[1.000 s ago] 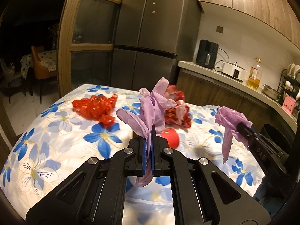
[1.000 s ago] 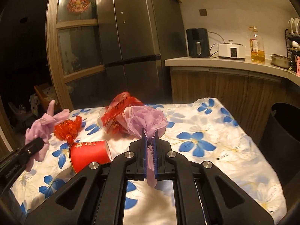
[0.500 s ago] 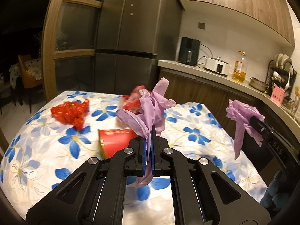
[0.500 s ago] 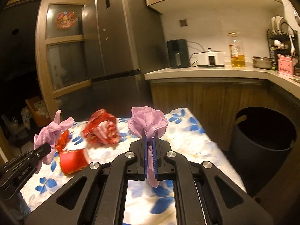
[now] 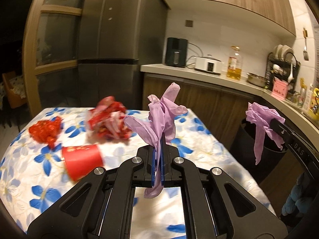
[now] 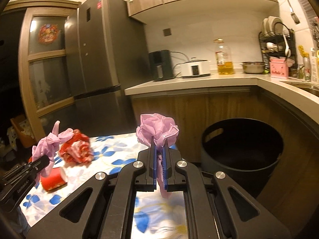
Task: Collect trash
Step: 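Carry both pink gloves over the black bin with both grippers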
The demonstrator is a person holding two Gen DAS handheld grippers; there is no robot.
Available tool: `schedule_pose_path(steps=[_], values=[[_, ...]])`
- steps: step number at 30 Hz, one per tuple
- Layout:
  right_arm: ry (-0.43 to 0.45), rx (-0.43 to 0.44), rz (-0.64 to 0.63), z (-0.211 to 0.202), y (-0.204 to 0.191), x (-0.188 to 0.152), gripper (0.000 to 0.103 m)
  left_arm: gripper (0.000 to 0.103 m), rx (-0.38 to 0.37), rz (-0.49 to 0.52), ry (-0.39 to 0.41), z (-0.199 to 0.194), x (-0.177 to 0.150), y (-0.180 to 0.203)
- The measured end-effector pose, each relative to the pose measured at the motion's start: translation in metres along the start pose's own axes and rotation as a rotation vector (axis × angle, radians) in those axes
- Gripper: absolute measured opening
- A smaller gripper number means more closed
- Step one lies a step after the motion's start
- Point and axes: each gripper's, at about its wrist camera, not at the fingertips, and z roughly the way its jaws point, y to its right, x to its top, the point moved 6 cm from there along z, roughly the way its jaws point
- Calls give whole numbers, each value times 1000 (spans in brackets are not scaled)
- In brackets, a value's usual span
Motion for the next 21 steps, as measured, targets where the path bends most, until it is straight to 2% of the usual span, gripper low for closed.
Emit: schedule_pose_path(steps=[7, 12, 21], values=[[28, -104, 44, -1, 55, 15, 6, 2, -89, 67, 21, 14, 9, 55], [44, -179, 72, -2, 91, 21, 5, 2, -183, 94, 23, 29, 15, 105], [58, -246, 110, 1, 132, 29, 5, 2, -335, 161, 43, 50, 20, 190]])
